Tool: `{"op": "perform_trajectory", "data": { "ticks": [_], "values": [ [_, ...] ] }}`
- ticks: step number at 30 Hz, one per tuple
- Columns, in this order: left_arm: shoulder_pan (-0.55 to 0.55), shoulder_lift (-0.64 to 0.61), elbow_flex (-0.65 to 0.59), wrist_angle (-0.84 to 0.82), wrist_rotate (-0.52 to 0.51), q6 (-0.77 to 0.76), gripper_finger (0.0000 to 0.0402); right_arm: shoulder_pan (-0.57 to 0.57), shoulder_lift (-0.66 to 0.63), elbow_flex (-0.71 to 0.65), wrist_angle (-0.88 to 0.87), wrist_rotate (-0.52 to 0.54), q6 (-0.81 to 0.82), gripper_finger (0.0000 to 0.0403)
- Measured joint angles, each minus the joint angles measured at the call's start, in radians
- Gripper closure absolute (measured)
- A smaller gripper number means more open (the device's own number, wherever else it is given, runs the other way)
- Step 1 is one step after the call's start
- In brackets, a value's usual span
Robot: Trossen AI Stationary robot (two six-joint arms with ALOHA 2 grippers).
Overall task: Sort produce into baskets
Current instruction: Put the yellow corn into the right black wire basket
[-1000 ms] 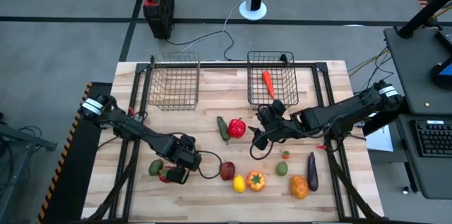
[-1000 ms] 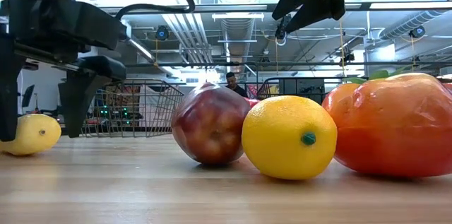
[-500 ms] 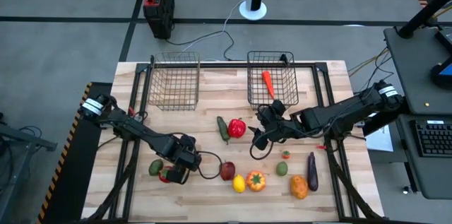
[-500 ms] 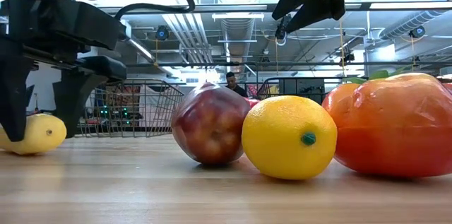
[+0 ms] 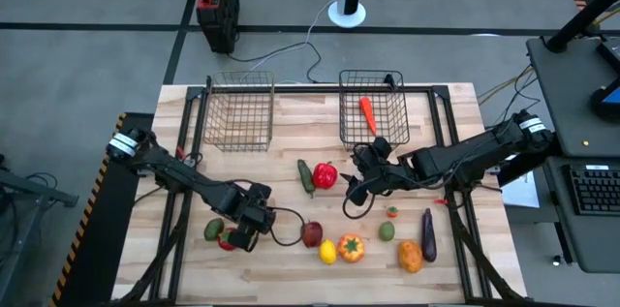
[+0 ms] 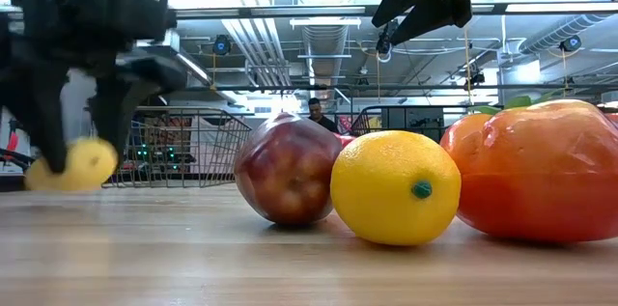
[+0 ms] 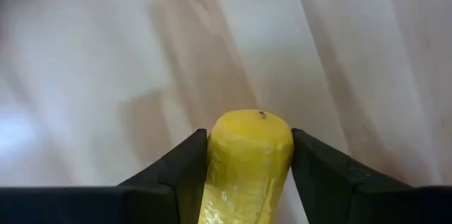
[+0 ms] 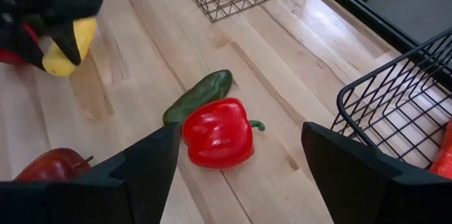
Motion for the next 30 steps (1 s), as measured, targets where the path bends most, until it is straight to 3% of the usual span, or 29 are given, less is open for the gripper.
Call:
{"op": "perform_trajectory", "data": {
  "ticks": [6,10,16,21,30],
  "values": [
    [0.001,-0.152,0.010,0.038,-0.157,0.056,0.0238,0.000,0.000,-0.002,0.009,0.001,-0.017,0.0121],
    [0.007,-0.281,0.005,0.176,-0.223,0.125,0.0238,0.002,0.019,-0.017,0.088,0.001,-0.081,0.0120],
    [0.014,-0.438,-0.026,0.476,-0.230,0.275,0.0238,0.009,0.064,-0.049,0.274,-0.002,-0.225,0.0126],
    [0.019,-0.507,-0.138,0.784,-0.229,0.373,0.0238,0.024,0.109,-0.075,0.469,-0.031,-0.347,0.0133],
    [0.023,-0.514,-0.397,1.369,-0.231,0.342,0.0238,0.064,0.223,-0.076,0.818,-0.035,-0.649,0.0145]
  ]
}}
